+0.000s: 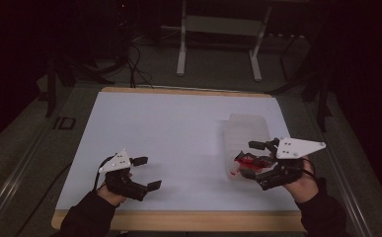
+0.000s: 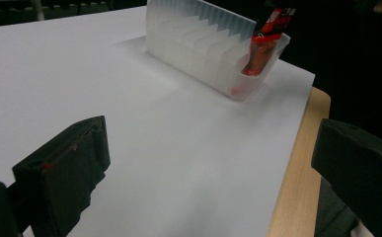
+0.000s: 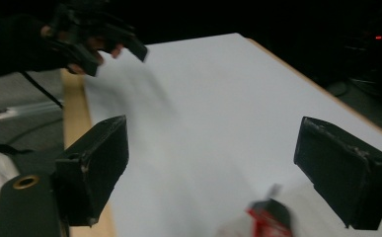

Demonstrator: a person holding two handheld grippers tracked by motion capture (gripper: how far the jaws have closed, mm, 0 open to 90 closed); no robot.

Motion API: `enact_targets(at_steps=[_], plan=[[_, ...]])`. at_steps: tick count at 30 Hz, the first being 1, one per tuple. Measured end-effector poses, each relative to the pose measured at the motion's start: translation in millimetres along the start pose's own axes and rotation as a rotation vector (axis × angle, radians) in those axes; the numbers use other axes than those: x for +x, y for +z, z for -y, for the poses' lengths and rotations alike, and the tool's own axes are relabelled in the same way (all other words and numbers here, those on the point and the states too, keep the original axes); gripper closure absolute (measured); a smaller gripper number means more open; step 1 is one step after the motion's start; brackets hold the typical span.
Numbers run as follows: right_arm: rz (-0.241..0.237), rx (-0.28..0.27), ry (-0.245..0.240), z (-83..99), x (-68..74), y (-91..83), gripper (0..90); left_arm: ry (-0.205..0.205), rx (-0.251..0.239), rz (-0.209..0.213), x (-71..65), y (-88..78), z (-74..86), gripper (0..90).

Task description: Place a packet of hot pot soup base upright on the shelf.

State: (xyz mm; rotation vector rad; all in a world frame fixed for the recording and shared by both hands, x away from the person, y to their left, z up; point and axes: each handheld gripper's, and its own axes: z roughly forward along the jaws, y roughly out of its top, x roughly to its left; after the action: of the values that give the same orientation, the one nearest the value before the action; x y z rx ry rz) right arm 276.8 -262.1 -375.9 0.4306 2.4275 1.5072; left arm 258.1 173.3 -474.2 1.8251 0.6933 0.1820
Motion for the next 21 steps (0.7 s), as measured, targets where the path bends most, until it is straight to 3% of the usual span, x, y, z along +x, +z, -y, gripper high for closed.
enact_targets(at_steps=[5,13,21], plan=[[-0.02,0.027,-0.008,9.5,16.9,16.1,13.7,0.003,0.004,0.005,-1.0,0.8,1.2,1.4],[-0.064,0.042,0.035,28.4,32.4,33.4,13.8,0.005,0.003,0.003,-1.1,0.4,1.4,1.4],[-0.057,0.047,0.076,45.9,40.7,37.2,14.0,0.008,-0.001,0.006,-1.4,0.0,1.4,1.4]])
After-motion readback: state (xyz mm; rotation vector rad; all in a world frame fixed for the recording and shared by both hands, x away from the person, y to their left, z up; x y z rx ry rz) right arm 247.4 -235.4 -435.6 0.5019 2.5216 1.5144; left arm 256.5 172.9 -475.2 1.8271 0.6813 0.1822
